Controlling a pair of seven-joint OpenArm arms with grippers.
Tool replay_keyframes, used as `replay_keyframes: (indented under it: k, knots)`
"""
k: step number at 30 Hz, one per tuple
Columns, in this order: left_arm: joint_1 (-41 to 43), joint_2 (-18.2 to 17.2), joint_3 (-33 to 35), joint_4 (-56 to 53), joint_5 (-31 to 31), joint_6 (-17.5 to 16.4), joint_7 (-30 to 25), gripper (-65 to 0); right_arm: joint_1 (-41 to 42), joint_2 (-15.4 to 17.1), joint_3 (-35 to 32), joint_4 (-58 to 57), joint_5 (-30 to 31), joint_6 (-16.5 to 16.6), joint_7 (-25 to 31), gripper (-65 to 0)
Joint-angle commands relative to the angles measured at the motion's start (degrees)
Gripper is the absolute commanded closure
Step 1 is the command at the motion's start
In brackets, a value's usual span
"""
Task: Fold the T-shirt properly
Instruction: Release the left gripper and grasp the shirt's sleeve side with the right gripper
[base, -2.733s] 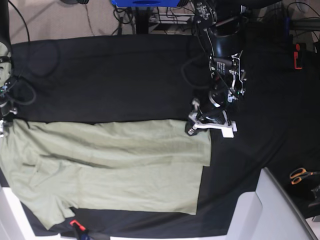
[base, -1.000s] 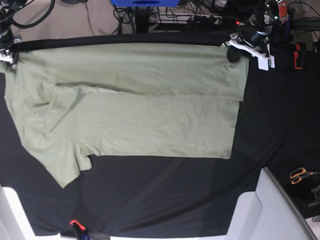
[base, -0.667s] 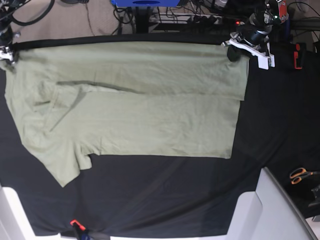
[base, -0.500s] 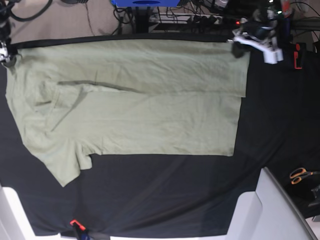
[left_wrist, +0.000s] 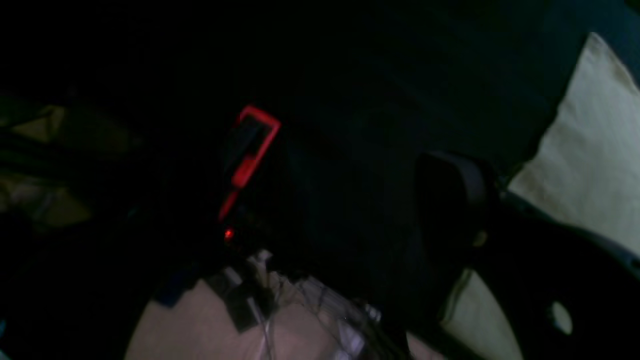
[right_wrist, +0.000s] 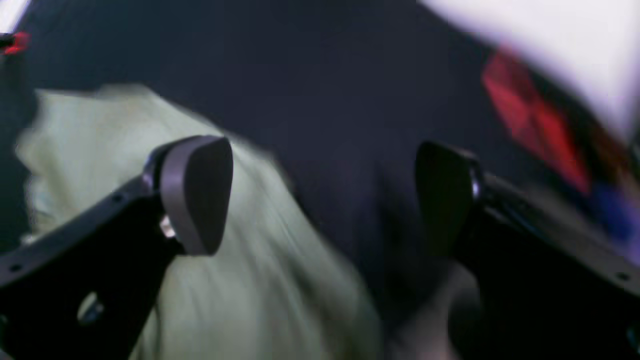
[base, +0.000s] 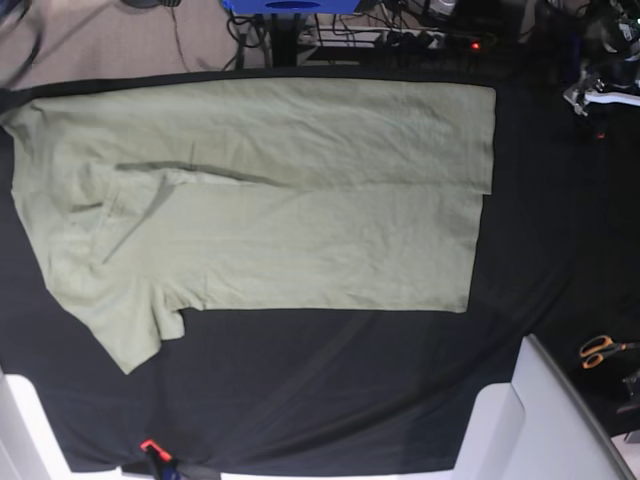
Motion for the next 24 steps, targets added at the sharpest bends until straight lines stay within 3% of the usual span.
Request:
replay_keyframes:
  k: [1,4,6,9,14,18,24]
  knots:
    - [0.37,-0.78,-0.07,1.45,-0.69,-0.45,-1.16,-57.8,2.92,2.44,-2.14,-2.53,-0.53,2.5,0.65,-53.7]
    - [0.46,-0.34,0.02,1.45,-0.69,-0.63,-1.16,-57.8,12.33,6.93,-8.12,-15.54,-5.63,8.04,3.72,-53.6]
    - [0.55,-0.34,0.9,1.36,-0.69,-3.18,-1.16,-57.8,17.16,8.77,-11.37,-24.6,-9.68,10.32,8.56,-53.6]
    - [0.73,-0.34,1.87,1.36,-0.69,-8.45,-1.16,-57.8,24.11,10.18,-17.35,-38.14,-16.8,11.02,17.79,-53.6]
    - [0.73,-0.25,1.6,1.1,-0.69,-8.8,-1.16,-57.8,31.4,10.36,-22.36,-53.87,-24.62,11.02,30.54,-54.2]
    - [0.73,-0.25,1.69,1.01,-0.69,-8.8,-1.16,-57.8,34.3,10.09,-22.45,-60.29,-28.4,10.94,33.61,-54.3]
    - [0.73,0.8,1.6,1.1,-0.69,-8.8,-1.16,-57.8,34.57,9.83,-22.45,-61.78,-28.58,10.85,33.79,-53.7]
